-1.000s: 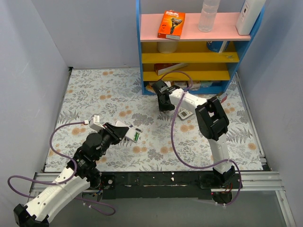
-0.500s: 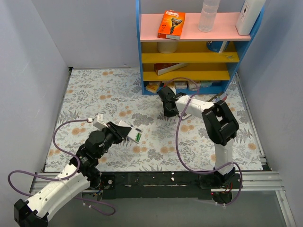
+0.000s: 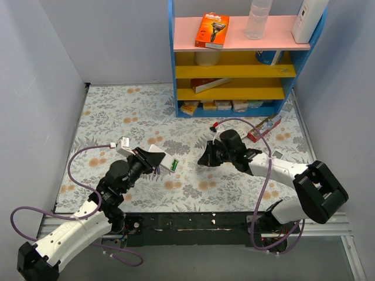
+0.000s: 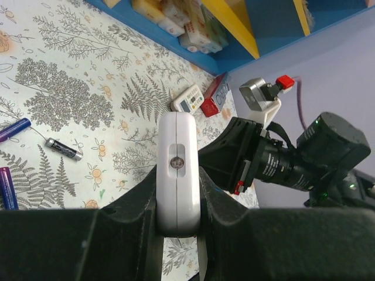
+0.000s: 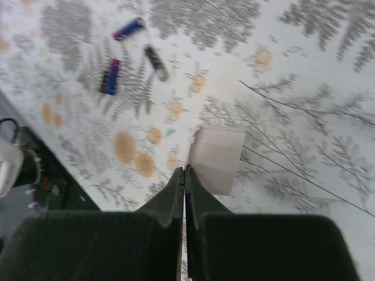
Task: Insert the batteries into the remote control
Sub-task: Pick up the battery cover at the center of the board, then place the battery cover at the center of the board.
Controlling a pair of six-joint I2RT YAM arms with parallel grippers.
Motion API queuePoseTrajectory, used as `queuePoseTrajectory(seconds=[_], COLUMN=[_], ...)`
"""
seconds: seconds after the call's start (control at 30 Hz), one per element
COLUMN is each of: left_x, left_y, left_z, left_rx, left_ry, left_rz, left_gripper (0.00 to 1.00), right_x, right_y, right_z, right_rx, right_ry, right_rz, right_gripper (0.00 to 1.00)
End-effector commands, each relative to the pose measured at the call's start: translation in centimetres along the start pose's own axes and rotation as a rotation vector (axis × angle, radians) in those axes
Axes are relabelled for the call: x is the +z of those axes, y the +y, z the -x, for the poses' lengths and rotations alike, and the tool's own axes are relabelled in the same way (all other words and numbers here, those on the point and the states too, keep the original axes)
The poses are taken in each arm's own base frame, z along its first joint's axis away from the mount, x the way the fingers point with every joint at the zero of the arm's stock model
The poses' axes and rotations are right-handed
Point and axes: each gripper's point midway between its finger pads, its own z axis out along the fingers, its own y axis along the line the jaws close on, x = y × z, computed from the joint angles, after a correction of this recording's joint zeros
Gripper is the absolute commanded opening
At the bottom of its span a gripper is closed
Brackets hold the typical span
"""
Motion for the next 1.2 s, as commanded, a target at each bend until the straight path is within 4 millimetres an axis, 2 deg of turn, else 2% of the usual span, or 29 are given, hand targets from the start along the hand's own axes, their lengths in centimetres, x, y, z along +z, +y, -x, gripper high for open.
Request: queuePoseTrajectory(seconds=[0.0, 0.13, 0.17, 0.2, 0.27, 0.33, 0.6, 0.9, 1.03, 1.17], left_x=[0.2, 0.3, 0.2, 0.2, 0.1, 0.0, 0.0, 0.0, 0.0, 0.2], left_y=[-1.1, -1.1, -1.1, -1.1, -1.2, -1.2, -1.1, -1.1, -1.0, -1.0], left_z=[0.9, 0.7, 0.6, 0.5, 0.5, 0.6, 0.4, 0.4, 0.4, 0.4], left_rx=[0.014, 0.011, 0.010, 0.008, 0.007, 0.009, 0.012, 0.019, 0.019, 0.024], left_ry=[-0.038, -0.024, -0.020, -0.016, -0.013, -0.014, -0.003, 0.006, 0.009, 0.007], left_rz=[-0.055, -0.051, -0.053, -0.053, -0.054, -0.050, -0.039, -0.031, -0.027, -0.025], left_gripper=[0.00, 0.00, 0.00, 0.00, 0.00, 0.00, 0.00, 0.00, 0.00, 0.00], right_x=[-1.4, -1.8, -1.3, -2.1, -2.0, -2.8, -1.5, -1.4, -1.5, -2.0], right_y=[6.4, 7.1, 6.2, 7.4, 7.7, 8.1, 6.0, 4.7, 4.0, 4.6], right_z=[2.8, 2.2, 1.0, 2.0, 1.3, 1.4, -0.3, -1.8, -2.2, -2.0], right_rx=[0.022, 0.079, 0.107, 0.079, 0.111, 0.111, 0.154, 0.178, 0.178, 0.146], right_ry=[-0.191, -0.237, -0.217, -0.277, -0.253, -0.297, -0.299, -0.310, -0.306, -0.301], right_rz=[0.383, 0.492, 0.489, 0.561, 0.617, 0.673, 0.663, 0.710, 0.698, 0.725], right_gripper=[0.01, 0.01, 0.01, 0.01, 0.01, 0.01, 0.01, 0.01, 0.08, 0.16])
